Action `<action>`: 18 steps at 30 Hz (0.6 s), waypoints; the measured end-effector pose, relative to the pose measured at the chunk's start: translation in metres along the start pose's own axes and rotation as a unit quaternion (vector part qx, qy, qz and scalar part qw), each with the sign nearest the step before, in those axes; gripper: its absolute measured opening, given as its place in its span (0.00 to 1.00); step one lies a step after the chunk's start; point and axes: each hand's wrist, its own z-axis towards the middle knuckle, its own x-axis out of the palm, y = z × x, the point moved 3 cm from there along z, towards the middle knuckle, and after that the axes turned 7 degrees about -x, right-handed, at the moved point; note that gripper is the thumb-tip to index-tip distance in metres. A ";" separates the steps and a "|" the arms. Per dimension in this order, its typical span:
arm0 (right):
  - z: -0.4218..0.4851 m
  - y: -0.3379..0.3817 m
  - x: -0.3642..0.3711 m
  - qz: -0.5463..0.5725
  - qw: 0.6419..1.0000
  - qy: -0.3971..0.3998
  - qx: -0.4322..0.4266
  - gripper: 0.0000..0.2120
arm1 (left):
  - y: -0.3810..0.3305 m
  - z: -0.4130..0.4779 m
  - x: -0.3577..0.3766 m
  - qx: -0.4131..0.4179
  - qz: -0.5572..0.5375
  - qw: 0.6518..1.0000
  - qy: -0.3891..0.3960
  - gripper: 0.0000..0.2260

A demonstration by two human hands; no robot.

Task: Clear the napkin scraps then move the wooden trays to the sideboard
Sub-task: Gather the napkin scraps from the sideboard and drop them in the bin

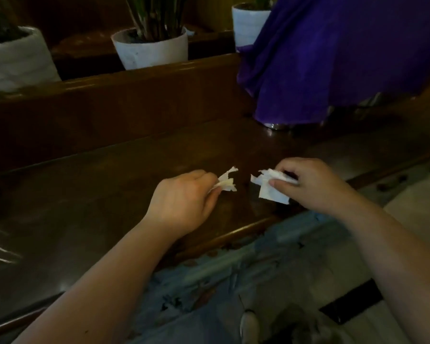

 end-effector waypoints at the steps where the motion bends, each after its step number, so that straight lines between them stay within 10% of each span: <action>1: -0.016 0.006 0.002 -0.008 1.000 -0.009 0.019 0.05 | -0.004 -0.006 0.000 0.019 -0.015 1.000 0.004 0.12; 18: -0.289 -0.007 0.035 0.017 0.950 -0.124 0.286 0.09 | -0.148 -0.065 0.068 0.249 -0.092 0.957 0.121 0.15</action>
